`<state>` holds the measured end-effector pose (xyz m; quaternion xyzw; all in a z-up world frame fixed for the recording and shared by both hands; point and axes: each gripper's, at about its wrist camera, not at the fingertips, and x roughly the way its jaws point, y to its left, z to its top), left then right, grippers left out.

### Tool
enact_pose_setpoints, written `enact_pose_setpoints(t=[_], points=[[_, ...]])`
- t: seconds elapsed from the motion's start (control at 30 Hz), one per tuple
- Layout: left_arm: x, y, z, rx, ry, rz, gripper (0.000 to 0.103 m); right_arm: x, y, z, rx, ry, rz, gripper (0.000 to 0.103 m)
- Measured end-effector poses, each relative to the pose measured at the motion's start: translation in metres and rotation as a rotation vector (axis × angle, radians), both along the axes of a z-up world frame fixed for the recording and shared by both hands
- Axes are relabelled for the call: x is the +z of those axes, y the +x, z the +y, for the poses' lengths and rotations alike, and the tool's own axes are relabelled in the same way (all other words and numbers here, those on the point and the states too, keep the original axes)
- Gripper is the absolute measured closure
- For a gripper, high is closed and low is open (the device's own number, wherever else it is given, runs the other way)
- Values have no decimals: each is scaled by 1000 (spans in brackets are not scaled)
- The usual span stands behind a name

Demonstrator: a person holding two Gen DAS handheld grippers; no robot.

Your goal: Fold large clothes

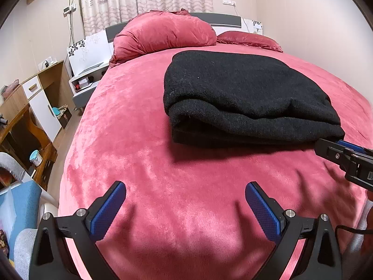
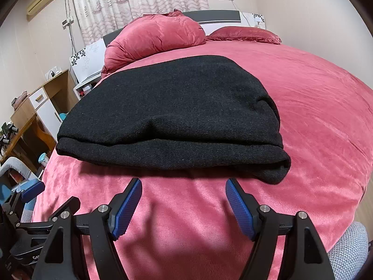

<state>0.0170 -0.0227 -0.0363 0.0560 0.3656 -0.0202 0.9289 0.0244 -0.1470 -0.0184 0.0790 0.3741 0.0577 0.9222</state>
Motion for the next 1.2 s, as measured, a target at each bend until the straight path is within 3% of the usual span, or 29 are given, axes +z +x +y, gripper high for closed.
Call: enact_pose_setpoints(t=[0.53,0.73,1.0,1.2], points=[[-2,3,0,20,19,27,0,-1,1,-1,-4,9,4,27],[-2,1,-9,24,83,22,0,-1,1,0,-4,8,6,27],[1,-4,-14,-53,43,40,0,-1,1,0,-3,9,5,27],[1,-4,-14,-39,38,38,0,-1,1,0,-4,8,6,27]])
